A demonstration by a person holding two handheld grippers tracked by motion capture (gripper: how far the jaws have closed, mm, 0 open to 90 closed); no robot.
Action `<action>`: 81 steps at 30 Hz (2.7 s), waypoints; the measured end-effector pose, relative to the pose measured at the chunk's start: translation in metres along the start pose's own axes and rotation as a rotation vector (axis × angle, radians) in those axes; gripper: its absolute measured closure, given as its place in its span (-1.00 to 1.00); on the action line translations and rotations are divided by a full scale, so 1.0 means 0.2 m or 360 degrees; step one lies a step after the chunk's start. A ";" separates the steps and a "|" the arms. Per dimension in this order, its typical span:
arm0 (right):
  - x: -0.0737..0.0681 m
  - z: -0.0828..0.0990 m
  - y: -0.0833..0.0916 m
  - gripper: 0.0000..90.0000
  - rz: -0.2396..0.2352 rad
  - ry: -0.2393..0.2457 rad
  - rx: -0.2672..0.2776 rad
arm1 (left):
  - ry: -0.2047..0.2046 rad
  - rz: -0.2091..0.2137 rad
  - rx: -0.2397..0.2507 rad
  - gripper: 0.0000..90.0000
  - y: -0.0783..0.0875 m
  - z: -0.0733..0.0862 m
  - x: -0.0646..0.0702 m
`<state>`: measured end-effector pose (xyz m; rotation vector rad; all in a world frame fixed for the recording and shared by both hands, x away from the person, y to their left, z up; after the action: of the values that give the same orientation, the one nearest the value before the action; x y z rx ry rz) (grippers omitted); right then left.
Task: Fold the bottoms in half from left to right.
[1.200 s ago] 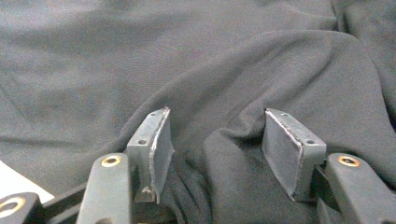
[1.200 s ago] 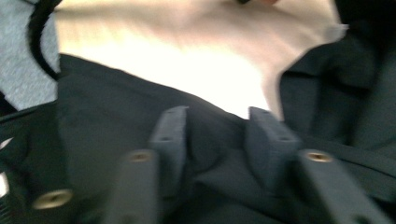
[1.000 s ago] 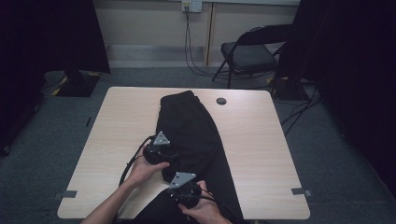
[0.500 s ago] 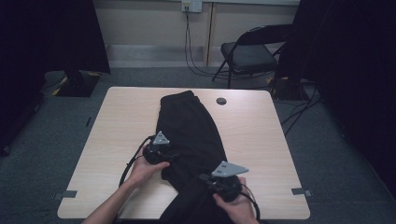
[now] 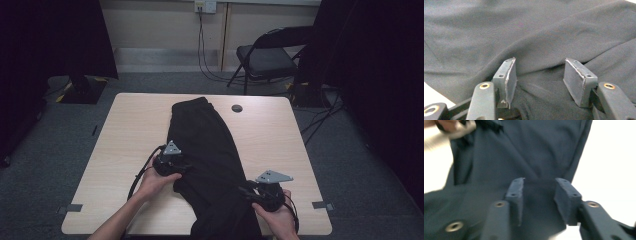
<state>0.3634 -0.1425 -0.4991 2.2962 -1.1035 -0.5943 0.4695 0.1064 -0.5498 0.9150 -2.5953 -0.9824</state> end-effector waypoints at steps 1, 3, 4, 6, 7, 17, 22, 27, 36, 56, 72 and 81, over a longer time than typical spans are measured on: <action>-0.01 -0.02 -0.01 0.15 -0.0006 0.0005 0.0013 | 0.0000 0.0003 0.0004 -0.04 0.00 0.00 0.00; -0.03 -0.08 -0.07 0.14 -0.0028 0.0030 0.0016 | 0.0006 0.0003 0.0016 -0.06 0.00 0.00 0.00; -0.04 -0.10 -0.11 0.15 -0.0051 0.0050 0.0003 | 0.0004 0.0003 0.0009 -0.06 0.00 0.00 0.00; -0.05 -0.13 -0.21 0.19 -0.0031 0.0091 -0.0045 | -0.0003 0.0002 0.0003 -0.08 0.00 0.00 0.01; -0.04 -0.15 -0.27 0.22 -0.0005 0.0135 -0.0075 | -0.0014 0.0001 -0.0001 -0.10 0.00 0.00 0.01; 0.04 -0.10 -0.50 0.09 0.0053 0.0043 -0.0198 | -0.0003 0.0017 0.0028 -0.10 0.00 0.01 0.01; 0.04 -0.02 -0.41 0.09 0.0064 0.0072 -0.0170 | -0.0002 0.0052 0.0046 -0.13 0.01 0.01 0.02; -0.01 0.07 -0.31 0.09 0.0009 0.0116 -0.0211 | -0.0013 0.0107 0.0053 -0.13 0.01 0.01 0.07; -0.20 0.25 -0.10 0.09 -0.0169 0.0149 -0.0371 | -0.0115 0.0277 -0.0046 -0.17 0.08 0.05 0.28; 0.21 -0.24 -0.62 0.28 0.0150 0.0109 -0.0210 | -0.0099 0.0080 -0.0055 0.04 -0.05 -0.06 0.06; -0.20 0.07 -0.35 0.26 -0.0149 0.0320 -0.0245 | -0.0130 0.0336 -0.0126 0.21 0.14 -0.03 0.25; -0.29 0.01 -0.27 0.39 -0.0189 0.0360 -0.0191 | -0.0196 0.0261 -0.0157 0.11 0.06 0.01 0.26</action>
<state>0.3598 -0.0672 -0.5234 2.2698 -0.8087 -0.4196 0.4234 0.0821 -0.5441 0.6249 -2.6437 -1.1415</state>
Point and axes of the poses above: each handheld gripper's, and its own axes: y roughly backward along the jaws, z roughly out of its underside, x roughly to its right, the point moved 8 cm from there along -y, roughly forward along the jaws, and after that the axes turned 5 degrees about -y, right-handed, at the moved point
